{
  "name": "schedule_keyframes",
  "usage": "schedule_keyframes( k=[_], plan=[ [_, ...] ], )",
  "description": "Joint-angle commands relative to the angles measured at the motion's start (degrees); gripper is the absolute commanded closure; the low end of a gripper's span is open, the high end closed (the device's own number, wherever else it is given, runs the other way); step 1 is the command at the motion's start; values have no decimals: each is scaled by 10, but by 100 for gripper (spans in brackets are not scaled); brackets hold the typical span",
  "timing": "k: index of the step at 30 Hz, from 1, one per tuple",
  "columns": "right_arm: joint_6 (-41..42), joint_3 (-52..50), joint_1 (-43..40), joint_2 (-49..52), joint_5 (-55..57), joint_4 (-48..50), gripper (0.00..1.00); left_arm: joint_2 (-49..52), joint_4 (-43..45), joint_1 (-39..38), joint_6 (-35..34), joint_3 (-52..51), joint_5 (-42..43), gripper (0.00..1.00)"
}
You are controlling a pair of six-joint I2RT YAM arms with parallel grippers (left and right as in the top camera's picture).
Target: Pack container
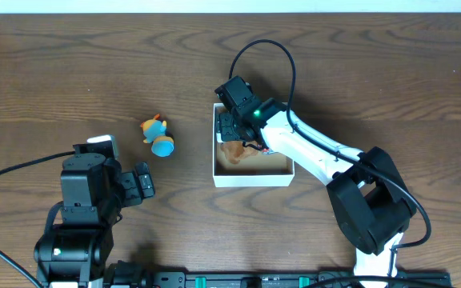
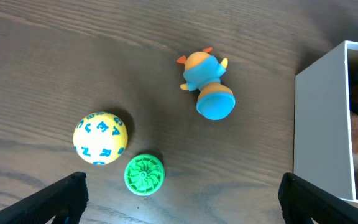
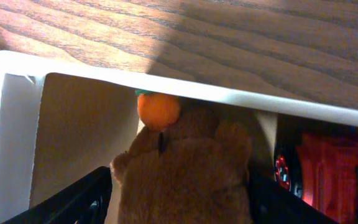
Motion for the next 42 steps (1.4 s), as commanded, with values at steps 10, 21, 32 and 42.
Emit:
schedule_keyframes(
  k=[10, 21, 32, 42],
  plan=[
    [-25, 10, -5, -100, 65, -14, 20, 0, 0, 3, -3, 10, -1, 2],
    [-53, 10, -120, -289, 105, -144, 1, 0, 0, 3, -3, 10, -1, 2],
    [-85, -28, -368, -289, 88, -315, 1, 0, -5, 3, -3, 10, -1, 2],
    [-108, -166, -401, -270, 76, -250, 1, 53, 14, 3, -59, 11, -32, 2]
  ],
)
